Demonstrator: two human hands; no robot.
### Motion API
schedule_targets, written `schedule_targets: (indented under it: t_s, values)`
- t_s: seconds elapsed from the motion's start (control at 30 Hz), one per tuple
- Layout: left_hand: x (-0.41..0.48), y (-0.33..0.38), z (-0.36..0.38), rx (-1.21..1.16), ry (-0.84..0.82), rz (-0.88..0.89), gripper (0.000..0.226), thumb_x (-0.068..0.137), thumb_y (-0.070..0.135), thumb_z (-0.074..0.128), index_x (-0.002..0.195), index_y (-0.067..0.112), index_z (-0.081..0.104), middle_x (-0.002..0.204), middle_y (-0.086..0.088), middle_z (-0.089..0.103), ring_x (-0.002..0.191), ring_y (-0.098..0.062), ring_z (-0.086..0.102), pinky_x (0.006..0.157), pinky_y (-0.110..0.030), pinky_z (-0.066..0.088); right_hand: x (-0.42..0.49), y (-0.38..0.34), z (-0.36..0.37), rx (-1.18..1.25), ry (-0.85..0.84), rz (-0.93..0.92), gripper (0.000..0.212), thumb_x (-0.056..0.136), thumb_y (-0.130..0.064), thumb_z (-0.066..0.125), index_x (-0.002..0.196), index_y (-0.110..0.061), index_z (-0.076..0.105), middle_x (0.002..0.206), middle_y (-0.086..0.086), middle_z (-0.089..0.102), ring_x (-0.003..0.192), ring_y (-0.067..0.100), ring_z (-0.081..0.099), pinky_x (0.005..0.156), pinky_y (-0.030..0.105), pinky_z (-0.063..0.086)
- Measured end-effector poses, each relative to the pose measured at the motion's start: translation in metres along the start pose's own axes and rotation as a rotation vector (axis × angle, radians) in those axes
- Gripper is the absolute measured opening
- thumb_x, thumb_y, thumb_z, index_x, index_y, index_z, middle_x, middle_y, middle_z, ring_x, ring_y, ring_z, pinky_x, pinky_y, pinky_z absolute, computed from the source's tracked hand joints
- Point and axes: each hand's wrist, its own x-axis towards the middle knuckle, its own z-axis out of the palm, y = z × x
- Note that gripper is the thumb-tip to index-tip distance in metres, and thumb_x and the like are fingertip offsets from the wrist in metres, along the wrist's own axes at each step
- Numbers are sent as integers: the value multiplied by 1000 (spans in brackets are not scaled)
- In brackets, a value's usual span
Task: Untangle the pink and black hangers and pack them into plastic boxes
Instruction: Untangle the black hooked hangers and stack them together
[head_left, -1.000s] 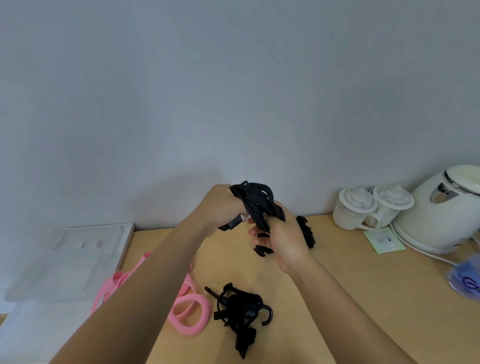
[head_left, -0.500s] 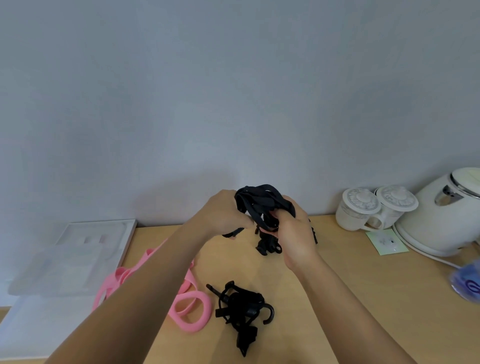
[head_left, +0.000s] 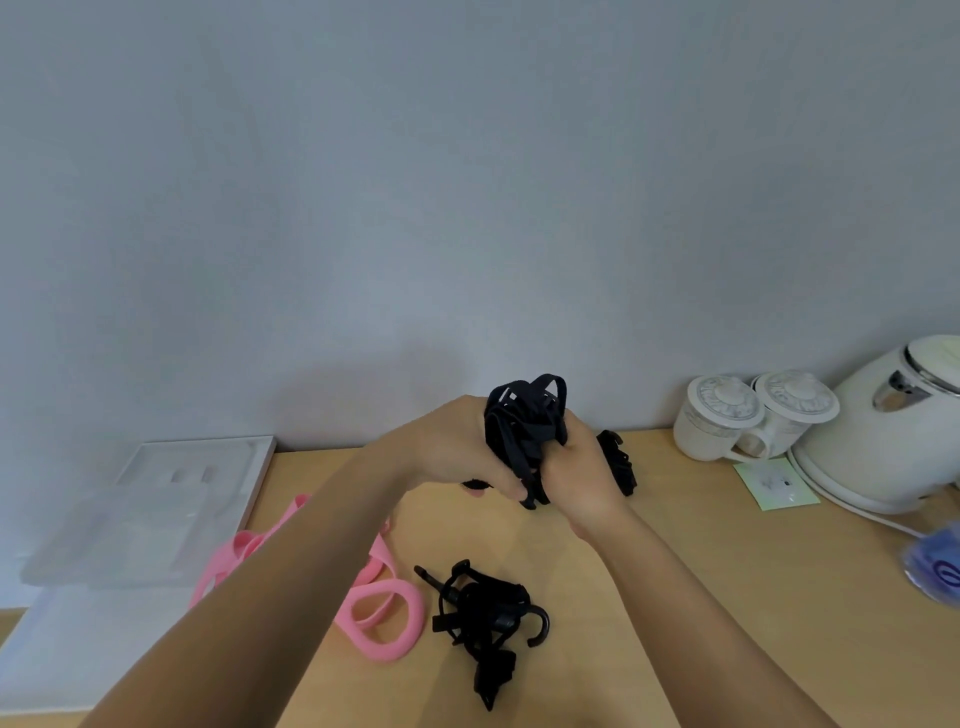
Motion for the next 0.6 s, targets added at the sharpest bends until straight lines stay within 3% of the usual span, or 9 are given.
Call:
schedule_targets:
  t_s: [0.13,0.23,0.37,0.5,0.6]
  values:
    - [3,-3,4,62,147,-15,26,64,-3,73,70,16,56,55,9,54,55,-12,51,52,-25,49,4,4,-1,-80,22,-33,17,87,9,34,81,6,50,71,7,45,65,12,38,57,25,33]
    - [5,-5,8,132,228,-23,19,64,7,71,70,15,55,53,6,56,50,-11,53,51,-23,47,7,4,-4,-91,21,-23,17,88,6,36,89,14,51,76,7,45,70,16,36,63,29,31]
    - [7,-4,17,96,238,-44,17,65,9,68,68,17,54,62,3,58,57,-16,61,52,-25,47,5,5,-2,-86,41,-10,17,84,9,35,79,10,52,71,9,42,65,17,32,55,27,27]
    - [9,-6,22,131,314,-26,19,67,17,70,69,14,52,61,1,53,60,-18,53,51,-22,41,11,13,0,-121,65,11,17,84,7,34,84,15,49,74,7,43,69,16,34,62,29,29]
    - [11,-7,21,208,295,-25,21,71,21,72,70,16,52,63,1,54,60,-17,52,52,-22,42,13,14,-3,-148,23,93,17,86,4,33,80,7,49,73,7,41,68,17,33,60,29,28]
